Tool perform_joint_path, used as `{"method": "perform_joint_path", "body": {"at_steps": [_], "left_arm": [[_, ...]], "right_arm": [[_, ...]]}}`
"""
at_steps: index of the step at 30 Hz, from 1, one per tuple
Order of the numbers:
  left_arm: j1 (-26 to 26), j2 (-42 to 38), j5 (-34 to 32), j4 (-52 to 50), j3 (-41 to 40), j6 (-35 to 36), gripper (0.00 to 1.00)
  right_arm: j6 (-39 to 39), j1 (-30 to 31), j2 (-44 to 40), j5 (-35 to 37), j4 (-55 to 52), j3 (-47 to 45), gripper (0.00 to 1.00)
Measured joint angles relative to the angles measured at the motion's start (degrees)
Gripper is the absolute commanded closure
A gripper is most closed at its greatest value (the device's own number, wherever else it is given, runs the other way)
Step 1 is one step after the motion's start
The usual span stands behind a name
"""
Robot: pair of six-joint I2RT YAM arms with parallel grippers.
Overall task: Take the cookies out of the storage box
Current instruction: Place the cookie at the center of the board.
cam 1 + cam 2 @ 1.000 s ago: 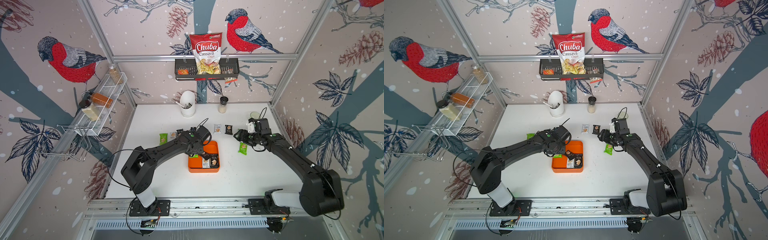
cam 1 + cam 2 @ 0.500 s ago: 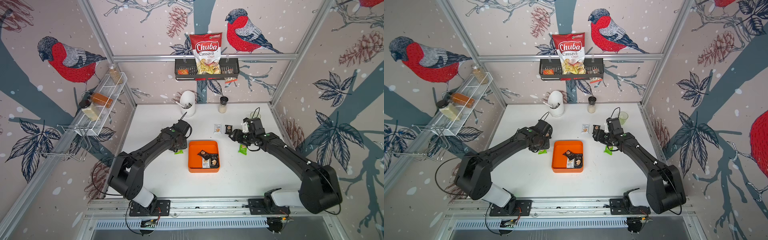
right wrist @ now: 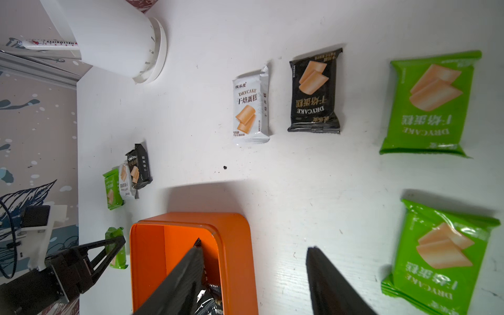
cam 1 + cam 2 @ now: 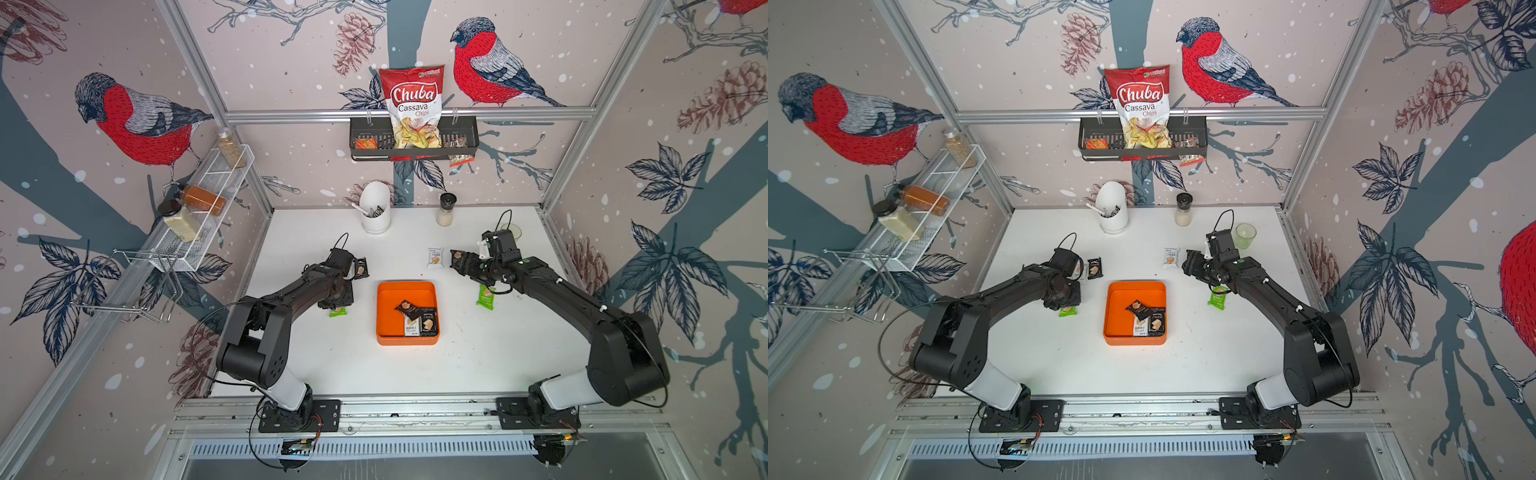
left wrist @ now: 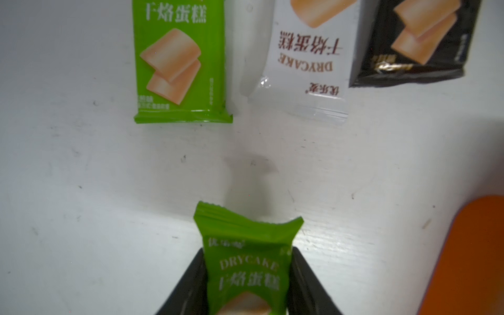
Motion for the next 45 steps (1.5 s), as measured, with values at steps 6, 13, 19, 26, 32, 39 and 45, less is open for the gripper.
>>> {"method": "perform_joint_path", "body": {"at_steps": [6, 13, 19, 26, 32, 39, 45], "left_arm": [[1.4, 2.4, 0.6, 2.5, -1.1, 2.0, 0.62], [1.6, 2.8, 0.9, 4.1, -1.2, 2.6, 0.43], [1.6, 1.8, 1.7, 3.5, -1.1, 1.9, 0.36], [1.6, -3.1, 3.1, 0.9, 0.4, -1.0, 0.30], [1.6, -10.1, 6.5, -1.0, 1.3, -5.6, 0.29], [-3.1, -19.6, 11.1, -0.7, 0.5, -15.5, 0.29], [-10.7, -23.8, 13.6, 2.7, -2.2, -26.1, 0.28]], "right_arm": [[0.2, 0.2, 1.0, 0.4, 0.4, 0.7, 0.34], [0.2, 0.4, 1.1, 0.7, 0.3, 0.9, 0.34], [0.0, 0.4, 0.8, 0.7, 0.2, 0.9, 0.34], [-1.3, 0.3, -1.0, 0.7, -0.5, 0.7, 0.34], [-1.7, 0.1, -2.7, 0.7, -0.7, -1.1, 0.34], [-3.2, -0.5, -5.4, 0.2, -1.0, -3.1, 0.34], [-4.6, -1.2, -7.8, -0.6, -1.2, -5.1, 0.33]]}}
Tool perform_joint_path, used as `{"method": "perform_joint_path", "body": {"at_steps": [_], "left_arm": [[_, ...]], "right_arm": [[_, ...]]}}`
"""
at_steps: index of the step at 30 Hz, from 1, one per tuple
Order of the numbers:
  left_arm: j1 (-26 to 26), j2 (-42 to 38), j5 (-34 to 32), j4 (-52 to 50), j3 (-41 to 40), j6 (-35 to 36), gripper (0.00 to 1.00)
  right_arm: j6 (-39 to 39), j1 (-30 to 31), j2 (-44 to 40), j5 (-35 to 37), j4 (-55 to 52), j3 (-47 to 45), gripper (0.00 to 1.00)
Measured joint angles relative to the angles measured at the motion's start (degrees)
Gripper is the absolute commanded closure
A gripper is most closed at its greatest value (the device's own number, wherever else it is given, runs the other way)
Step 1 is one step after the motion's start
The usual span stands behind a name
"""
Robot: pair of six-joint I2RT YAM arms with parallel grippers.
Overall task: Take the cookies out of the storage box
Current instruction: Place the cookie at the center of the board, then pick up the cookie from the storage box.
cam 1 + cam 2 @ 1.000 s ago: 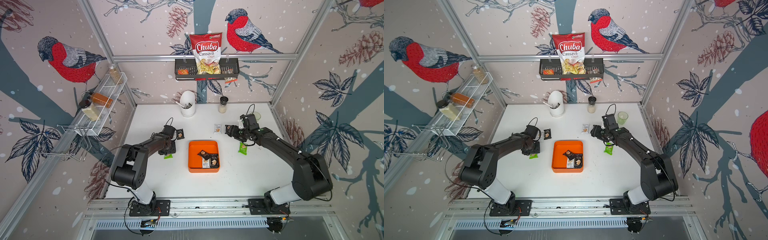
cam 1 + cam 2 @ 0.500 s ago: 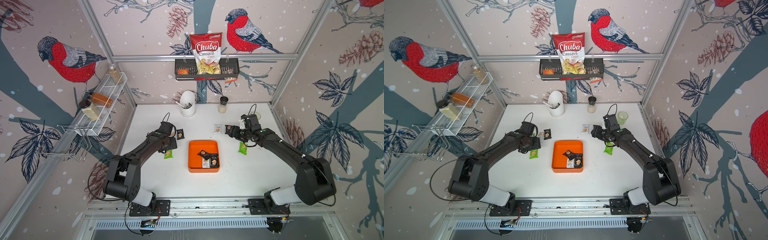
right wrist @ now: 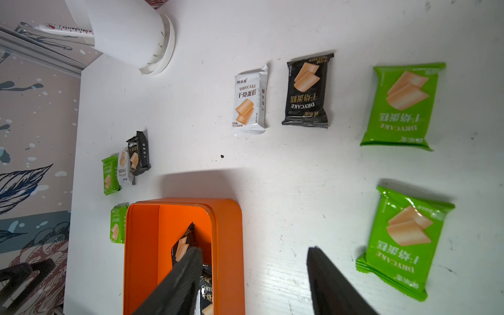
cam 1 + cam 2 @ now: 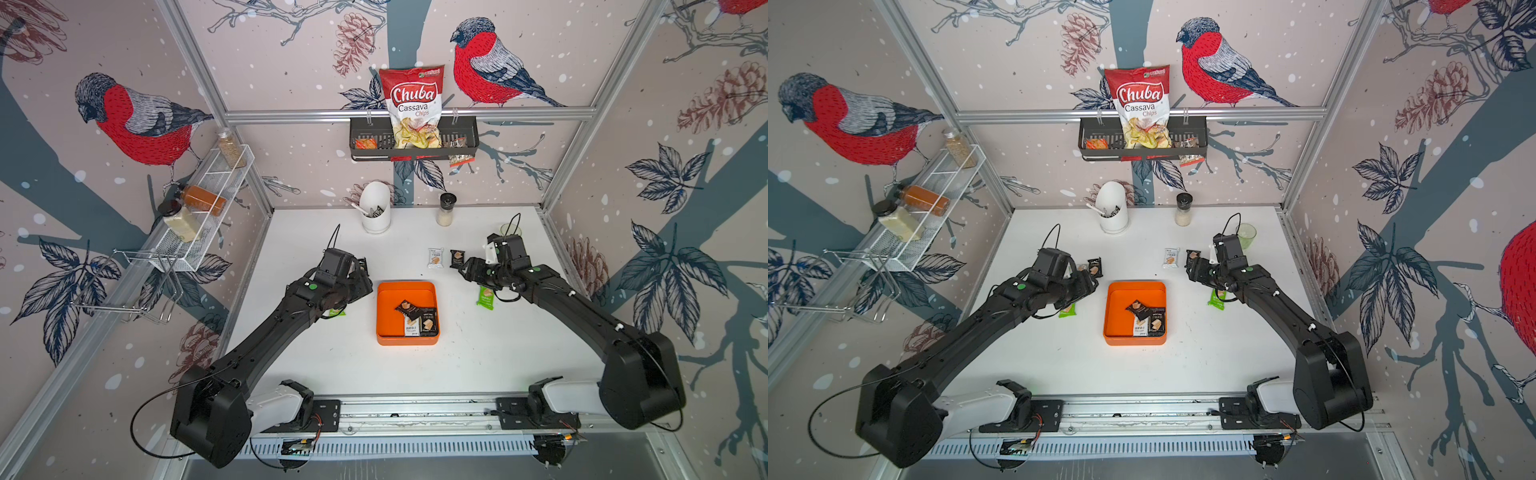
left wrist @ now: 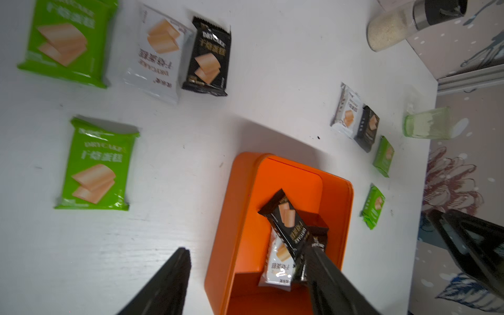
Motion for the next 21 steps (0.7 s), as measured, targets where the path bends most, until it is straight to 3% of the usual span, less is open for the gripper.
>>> {"method": "perform_joint_path", "body": {"at_steps": [6, 13, 21], "left_arm": [[-7.8, 0.9, 0.7, 5.9, -2.6, -10.3, 0.27], [-15.0, 9.0, -0.8, 11.7, -0.7, -18.1, 0.27], [-17.3, 16.1, -2.8, 14.6, 0.5, -23.2, 0.27]], "right_arm": [[-0.3, -1.0, -2.7, -0.6, -0.2, -2.3, 0.32], [-2.8, -3.8, -4.6, -1.6, -0.5, -3.5, 0.30], [-4.2, -6.8, -7.0, -2.2, -1.3, -4.7, 0.29]]}}
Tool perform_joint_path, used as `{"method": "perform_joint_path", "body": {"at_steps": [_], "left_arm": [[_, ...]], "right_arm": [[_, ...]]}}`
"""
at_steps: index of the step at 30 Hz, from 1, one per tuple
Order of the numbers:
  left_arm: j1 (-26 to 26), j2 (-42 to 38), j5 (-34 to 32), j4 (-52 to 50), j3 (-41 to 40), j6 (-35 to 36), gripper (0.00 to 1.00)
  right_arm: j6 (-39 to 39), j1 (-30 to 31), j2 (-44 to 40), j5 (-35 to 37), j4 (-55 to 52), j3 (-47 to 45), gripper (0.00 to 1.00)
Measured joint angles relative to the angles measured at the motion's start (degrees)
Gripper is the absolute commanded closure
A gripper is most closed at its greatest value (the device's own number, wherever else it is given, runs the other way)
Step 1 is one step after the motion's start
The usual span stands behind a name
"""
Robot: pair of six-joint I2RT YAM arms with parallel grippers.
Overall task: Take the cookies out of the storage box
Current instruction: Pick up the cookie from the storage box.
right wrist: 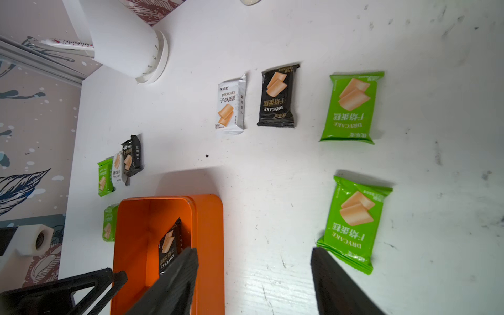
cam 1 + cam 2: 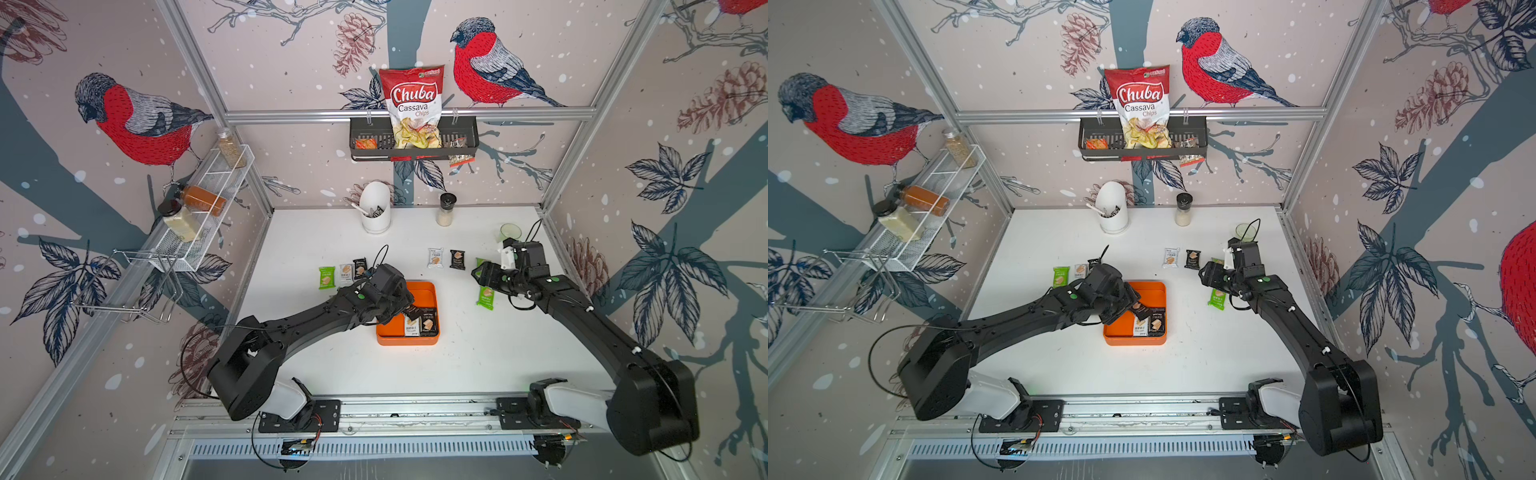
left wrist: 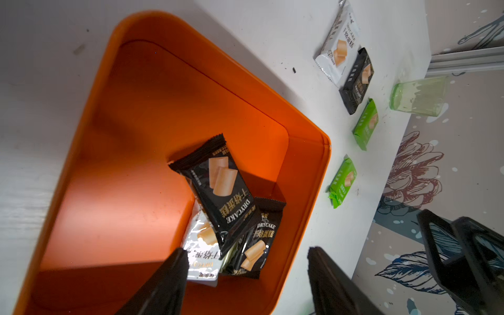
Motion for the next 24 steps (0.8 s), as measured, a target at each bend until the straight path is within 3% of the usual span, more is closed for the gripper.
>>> {"method": "perform_joint_path", "body": {"at_steps": [15, 24], "left_arm": [[-0.4, 2.5, -1.9, 8.5, -6.9, -8.2, 0.29], [-0.5, 5.2, -2.1, 14.5, -7.6, -9.5, 0.32]], "right_arm": [[-0.3, -3.2, -0.4, -1.3, -0.3, -1.1, 0.29], [-0.4, -3.4, -0.3, -1.4, -0.5, -1.2, 0.28]]}}
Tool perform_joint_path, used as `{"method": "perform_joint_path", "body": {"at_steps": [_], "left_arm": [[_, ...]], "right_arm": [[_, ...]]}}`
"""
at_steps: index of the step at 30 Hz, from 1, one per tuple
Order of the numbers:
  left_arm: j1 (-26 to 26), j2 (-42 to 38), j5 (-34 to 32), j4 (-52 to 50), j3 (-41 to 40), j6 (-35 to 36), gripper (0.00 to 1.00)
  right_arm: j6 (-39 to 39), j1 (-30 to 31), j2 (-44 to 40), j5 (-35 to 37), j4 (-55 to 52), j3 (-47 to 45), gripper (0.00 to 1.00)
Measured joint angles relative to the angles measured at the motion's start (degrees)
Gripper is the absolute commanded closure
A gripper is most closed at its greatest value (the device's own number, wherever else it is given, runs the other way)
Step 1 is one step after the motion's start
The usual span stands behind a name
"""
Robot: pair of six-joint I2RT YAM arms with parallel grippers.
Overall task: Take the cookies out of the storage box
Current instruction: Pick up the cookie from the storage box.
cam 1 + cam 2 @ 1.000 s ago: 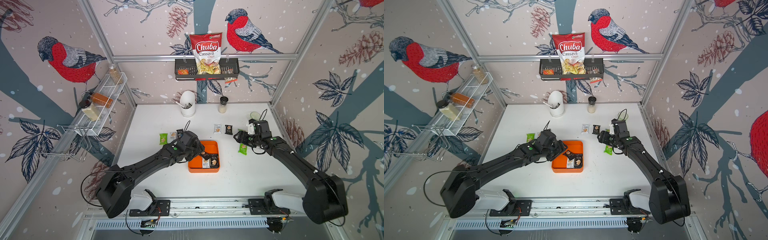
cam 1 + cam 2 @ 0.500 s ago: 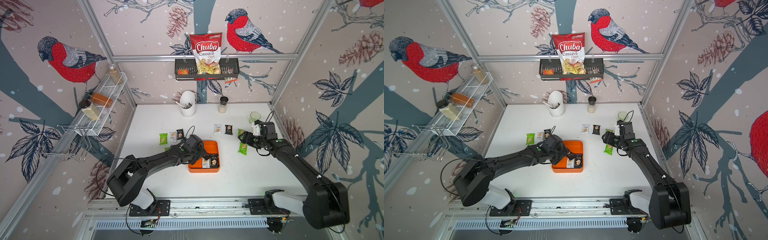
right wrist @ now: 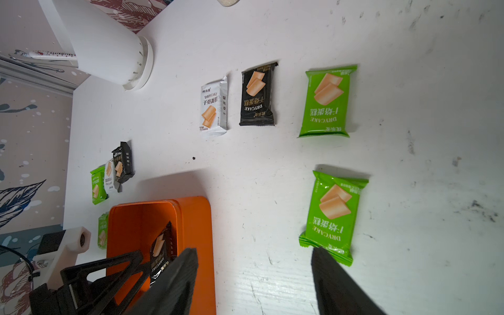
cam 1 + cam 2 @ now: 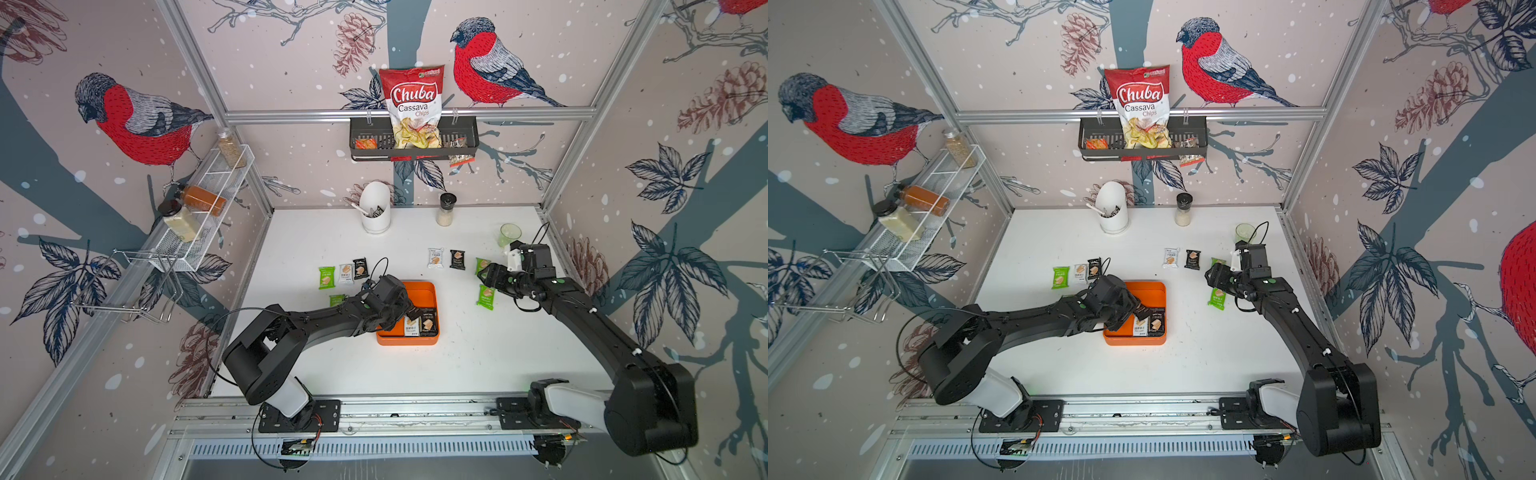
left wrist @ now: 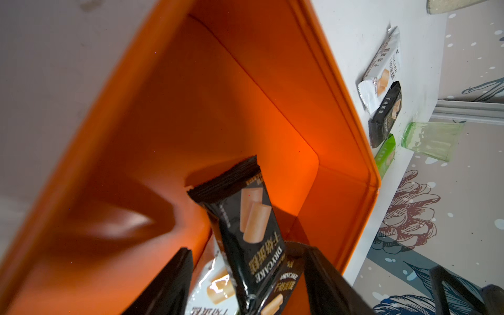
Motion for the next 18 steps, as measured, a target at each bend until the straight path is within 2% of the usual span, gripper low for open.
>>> {"method": "perform_joint_path", "body": {"at_steps": [11, 18], "left_arm": [[0.0, 0.8, -1.1, 1.8, -2.3, -1.6, 0.42], [0.0, 2.2, -1.3, 2.4, -2.0, -1.6, 0.55]], "right_arm": [[-0.1, -0.1, 0.5, 0.0, -0.1, 0.1, 0.28], [-0.2, -0.3, 0.5, 0.0, -0.2, 0.2, 0.28]]}}
